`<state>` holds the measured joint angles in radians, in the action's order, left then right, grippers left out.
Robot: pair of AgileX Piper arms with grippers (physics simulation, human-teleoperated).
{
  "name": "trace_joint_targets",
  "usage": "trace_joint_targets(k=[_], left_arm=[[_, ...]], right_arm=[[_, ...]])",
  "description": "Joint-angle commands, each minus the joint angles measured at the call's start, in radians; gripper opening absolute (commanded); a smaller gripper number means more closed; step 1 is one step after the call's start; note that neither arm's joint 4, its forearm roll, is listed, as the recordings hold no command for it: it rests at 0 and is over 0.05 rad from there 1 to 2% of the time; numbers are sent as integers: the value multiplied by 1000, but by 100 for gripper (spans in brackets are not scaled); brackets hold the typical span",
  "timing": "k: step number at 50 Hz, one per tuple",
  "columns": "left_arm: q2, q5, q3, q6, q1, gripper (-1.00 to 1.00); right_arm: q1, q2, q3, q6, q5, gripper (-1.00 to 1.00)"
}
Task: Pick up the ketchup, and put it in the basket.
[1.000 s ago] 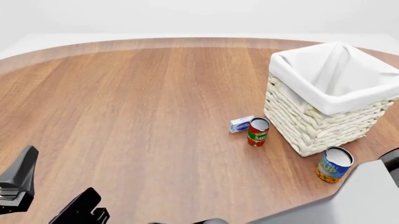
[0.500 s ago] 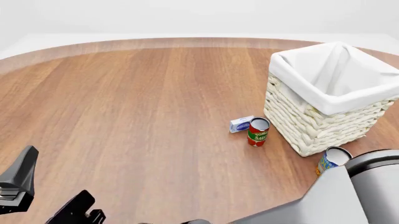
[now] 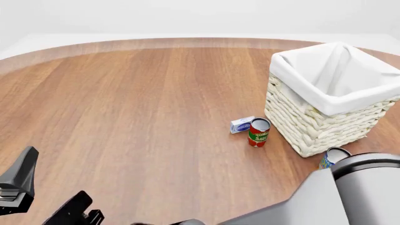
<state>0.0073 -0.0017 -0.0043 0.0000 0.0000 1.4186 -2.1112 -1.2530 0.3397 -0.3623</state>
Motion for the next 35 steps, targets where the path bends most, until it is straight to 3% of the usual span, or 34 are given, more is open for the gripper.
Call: trace_joint_targets(k=[1, 35], left_arm=[[0, 0, 0, 0, 0, 100], [0, 0, 0, 0, 0, 100]], right_arm=[[-3, -11, -1, 3, -8, -100], [-16, 40, 38, 14, -32, -100]])
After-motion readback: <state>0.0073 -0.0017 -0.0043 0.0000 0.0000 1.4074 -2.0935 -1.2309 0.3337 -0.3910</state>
